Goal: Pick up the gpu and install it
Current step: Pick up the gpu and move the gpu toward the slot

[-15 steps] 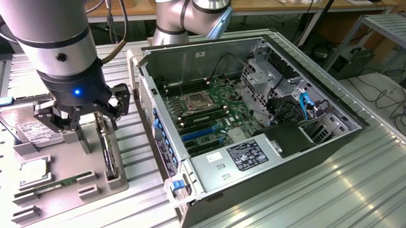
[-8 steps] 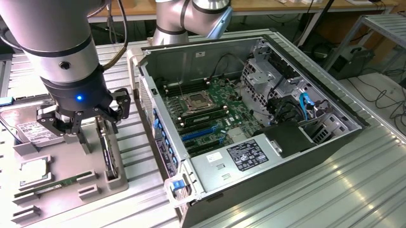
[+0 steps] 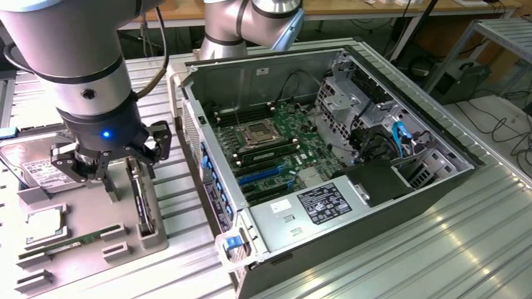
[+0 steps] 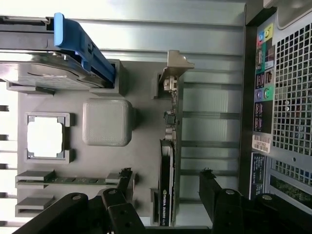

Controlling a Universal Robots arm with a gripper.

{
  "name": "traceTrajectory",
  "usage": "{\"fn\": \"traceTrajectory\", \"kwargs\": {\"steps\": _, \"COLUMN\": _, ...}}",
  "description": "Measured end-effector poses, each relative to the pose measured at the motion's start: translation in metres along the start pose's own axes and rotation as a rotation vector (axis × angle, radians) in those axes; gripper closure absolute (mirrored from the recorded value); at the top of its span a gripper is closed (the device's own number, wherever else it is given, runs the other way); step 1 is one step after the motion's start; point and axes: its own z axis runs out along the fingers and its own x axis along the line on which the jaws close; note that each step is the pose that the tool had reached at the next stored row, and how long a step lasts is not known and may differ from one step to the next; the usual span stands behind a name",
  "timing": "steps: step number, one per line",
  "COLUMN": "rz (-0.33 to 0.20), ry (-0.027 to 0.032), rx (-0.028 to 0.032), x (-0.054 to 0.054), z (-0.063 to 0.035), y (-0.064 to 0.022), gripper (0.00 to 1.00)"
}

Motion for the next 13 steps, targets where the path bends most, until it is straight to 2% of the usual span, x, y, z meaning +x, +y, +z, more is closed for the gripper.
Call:
{"fn": "traceTrajectory", "kwargs": {"steps": 3, "rz": 0.0, "ry": 0.0008, "rx": 0.0, "x": 0.0, "z": 0.0029, "y": -0.0002, "gripper": 0.34}}
{"fn": "traceTrajectory", "kwargs": {"steps": 8, "rz": 0.003, "ry": 0.0055, "rx": -0.0001, "x": 0.0, "z": 0.0088, "y": -0.0005, "gripper": 0.34}}
{"fn": "traceTrajectory", "kwargs": {"steps": 13, "rz": 0.003, "ry": 0.0067, "rx": -0.0002, "x": 0.0, "z": 0.0158, "y": -0.0014, "gripper": 0.34}}
